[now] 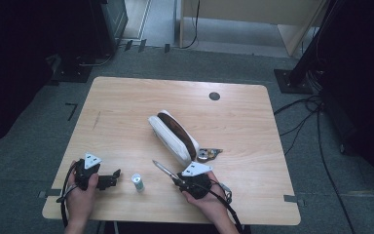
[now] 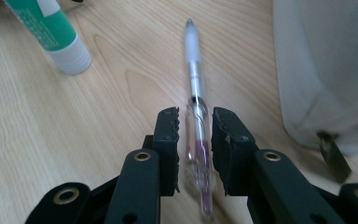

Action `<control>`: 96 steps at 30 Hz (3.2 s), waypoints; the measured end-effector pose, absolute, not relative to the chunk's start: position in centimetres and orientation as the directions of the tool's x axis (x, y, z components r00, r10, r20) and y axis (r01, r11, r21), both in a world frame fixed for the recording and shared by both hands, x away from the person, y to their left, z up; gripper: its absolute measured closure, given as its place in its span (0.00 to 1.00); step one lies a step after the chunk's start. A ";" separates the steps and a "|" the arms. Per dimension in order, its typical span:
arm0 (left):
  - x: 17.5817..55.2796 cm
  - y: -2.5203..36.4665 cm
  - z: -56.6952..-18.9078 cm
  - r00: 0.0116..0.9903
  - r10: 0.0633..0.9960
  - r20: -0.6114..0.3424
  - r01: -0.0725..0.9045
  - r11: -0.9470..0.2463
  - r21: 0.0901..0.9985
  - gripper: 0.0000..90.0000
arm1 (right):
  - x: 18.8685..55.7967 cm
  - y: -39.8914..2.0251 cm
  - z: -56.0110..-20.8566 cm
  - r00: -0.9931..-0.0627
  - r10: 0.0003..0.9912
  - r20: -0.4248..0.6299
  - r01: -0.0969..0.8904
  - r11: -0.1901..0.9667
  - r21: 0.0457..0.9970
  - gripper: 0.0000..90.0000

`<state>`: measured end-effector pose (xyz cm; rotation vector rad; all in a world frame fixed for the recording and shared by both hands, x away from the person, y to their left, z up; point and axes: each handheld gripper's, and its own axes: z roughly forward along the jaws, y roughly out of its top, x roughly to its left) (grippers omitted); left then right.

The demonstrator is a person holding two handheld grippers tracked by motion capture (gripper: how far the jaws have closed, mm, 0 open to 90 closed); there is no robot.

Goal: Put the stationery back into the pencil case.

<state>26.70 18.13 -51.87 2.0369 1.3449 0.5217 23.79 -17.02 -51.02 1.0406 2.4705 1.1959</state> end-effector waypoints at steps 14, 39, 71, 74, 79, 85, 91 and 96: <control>26.7 18.2 -51.9 0.402 0.915 -0.027 0.665 -0.272 0.696 0.02 | 25.9 -12.3 -50.5 -0.729 0.684 0.018 0.466 0.477 0.745 0.82; 26.7 18.2 -51.9 0.407 0.913 -0.027 0.663 -0.275 0.696 0.02 | 25.5 -13.0 -49.1 -0.709 0.705 -0.003 0.429 0.435 0.792 0.90; 26.7 18.1 -51.9 0.406 0.914 -0.018 0.663 -0.281 0.694 0.02 | 25.0 -16.4 -42.4 -0.668 0.741 0.063 0.343 0.233 0.910 0.90; 26.7 18.1 -51.9 0.406 0.914 -0.020 0.663 -0.279 0.694 0.02 | 25.2 -16.6 -41.9 -0.667 0.742 0.064 0.334 0.222 0.916 0.90; 26.7 18.1 -51.9 0.407 0.913 -0.017 0.664 -0.283 0.693 0.02 | 26.0 -17.1 -40.6 -0.655 0.753 0.062 0.319 0.200 0.927 0.90; 26.7 18.1 -51.9 0.407 0.913 -0.017 0.663 -0.282 0.693 0.02 | 26.8 -17.4 -39.7 -0.646 0.762 0.058 0.305 0.188 0.934 0.90; 26.7 18.1 -51.9 0.406 0.914 -0.019 0.663 -0.281 0.694 0.02 | 28.2 -17.7 -38.9 -0.631 0.773 0.062 0.310 0.178 0.934 0.90; 26.7 18.2 -51.9 0.407 0.913 -0.022 0.663 -0.278 0.695 0.02 | 29.2 -17.7 -39.2 -0.621 0.782 0.062 0.317 0.178 0.932 0.90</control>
